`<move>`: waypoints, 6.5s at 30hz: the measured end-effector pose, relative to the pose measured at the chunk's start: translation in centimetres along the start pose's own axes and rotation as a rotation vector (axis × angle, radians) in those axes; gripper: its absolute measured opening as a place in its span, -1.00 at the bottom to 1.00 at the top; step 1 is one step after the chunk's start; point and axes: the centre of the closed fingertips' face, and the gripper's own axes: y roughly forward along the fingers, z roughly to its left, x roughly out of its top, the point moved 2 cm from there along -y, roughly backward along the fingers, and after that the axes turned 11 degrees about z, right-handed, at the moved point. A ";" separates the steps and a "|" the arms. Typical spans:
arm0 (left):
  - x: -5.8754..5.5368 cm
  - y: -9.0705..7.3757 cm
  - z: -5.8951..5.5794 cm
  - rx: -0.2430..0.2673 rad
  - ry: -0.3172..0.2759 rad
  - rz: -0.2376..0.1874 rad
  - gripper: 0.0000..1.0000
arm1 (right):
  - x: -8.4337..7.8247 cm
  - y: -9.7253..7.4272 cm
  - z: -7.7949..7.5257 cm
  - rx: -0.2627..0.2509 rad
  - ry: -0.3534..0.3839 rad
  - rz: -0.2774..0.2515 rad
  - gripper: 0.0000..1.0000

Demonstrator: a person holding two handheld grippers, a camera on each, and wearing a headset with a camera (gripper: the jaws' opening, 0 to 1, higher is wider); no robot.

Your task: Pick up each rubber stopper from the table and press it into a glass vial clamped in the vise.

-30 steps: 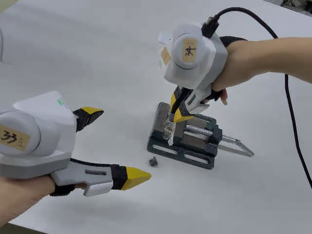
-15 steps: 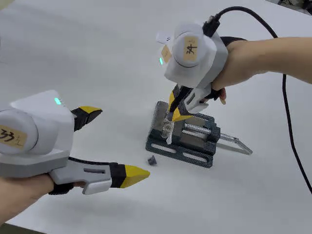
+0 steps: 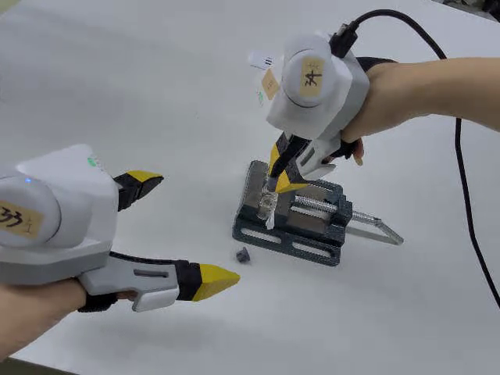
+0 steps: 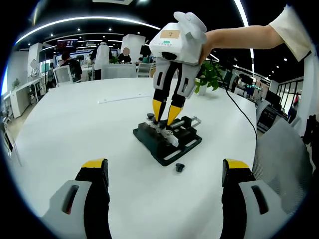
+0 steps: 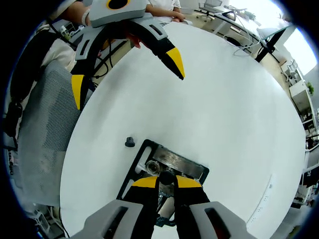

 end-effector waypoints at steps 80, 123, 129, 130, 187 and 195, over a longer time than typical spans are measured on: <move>-0.2 0.4 0.0 -0.011 0.003 -0.003 0.84 | -0.7 -0.4 1.0 0.082 0.249 -0.190 -1.00; 7.9 -1.7 -3.3 0.032 0.476 -0.252 -0.47 | 2.9 -10.6 5.2 0.649 1.097 -1.155 -1.00; 8.8 -2.2 -4.0 0.037 0.527 -0.290 -0.65 | 3.3 -10.4 6.3 0.737 1.146 -1.144 -1.00; 8.8 -2.2 -4.1 0.031 0.531 -0.294 -0.70 | 3.3 -10.5 6.3 0.749 1.143 -1.154 -1.00; 8.4 -2.0 -4.7 -0.135 0.372 -0.278 -0.94 | 1.8 -12.5 6.3 0.445 0.993 -1.145 -0.50; 7.8 -1.5 -4.7 -0.157 0.328 -0.243 -0.94 | 2.1 -11.9 6.7 0.184 0.720 -0.917 -0.46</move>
